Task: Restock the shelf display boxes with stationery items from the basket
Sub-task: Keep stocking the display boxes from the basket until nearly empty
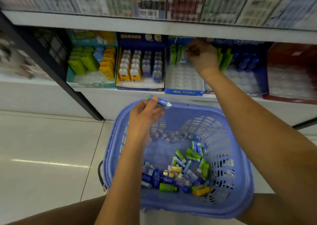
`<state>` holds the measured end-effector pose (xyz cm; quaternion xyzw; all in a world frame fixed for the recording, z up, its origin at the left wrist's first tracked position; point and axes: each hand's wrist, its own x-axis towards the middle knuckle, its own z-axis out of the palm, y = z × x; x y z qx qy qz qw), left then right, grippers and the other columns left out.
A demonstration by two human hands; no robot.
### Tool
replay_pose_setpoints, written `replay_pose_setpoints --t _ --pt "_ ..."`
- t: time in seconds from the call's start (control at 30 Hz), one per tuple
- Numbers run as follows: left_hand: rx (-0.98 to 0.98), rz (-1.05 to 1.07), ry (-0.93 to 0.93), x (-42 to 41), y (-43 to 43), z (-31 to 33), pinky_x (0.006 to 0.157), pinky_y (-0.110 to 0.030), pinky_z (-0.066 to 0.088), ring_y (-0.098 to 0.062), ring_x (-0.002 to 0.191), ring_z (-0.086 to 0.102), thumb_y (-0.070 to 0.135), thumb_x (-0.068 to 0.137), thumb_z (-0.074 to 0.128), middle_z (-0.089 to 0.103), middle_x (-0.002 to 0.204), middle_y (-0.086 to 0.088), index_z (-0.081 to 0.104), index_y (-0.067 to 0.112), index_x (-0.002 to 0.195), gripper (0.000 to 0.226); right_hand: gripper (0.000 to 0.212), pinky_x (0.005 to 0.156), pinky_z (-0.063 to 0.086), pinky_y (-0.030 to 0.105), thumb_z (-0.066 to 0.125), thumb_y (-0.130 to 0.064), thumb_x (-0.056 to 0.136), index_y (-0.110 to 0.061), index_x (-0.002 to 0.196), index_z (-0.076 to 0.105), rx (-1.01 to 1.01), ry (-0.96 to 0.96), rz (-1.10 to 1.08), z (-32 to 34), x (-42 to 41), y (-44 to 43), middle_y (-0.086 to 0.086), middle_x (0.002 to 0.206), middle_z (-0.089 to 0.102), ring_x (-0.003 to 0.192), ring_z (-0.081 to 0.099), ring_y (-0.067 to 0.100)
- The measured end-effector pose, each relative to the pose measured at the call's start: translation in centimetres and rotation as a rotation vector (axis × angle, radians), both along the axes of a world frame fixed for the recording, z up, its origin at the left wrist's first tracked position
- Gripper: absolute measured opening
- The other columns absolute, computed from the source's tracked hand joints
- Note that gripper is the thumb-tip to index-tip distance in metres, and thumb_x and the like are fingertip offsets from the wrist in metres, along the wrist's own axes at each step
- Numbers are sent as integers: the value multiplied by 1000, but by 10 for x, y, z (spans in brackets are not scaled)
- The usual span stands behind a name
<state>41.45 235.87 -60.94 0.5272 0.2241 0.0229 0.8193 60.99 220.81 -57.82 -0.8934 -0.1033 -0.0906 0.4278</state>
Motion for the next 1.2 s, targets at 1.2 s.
replay_pose_setpoints --t 1.2 --pt "709 -147 -193 44 -26 18 93 -15 42 -14 120 52 19 97 51 56 130 1 45 14 136 40 20 61 49 9 74 -6 77 -8 94 64 346 186 99 25 -55 3 0 78 66 62 63 -4"
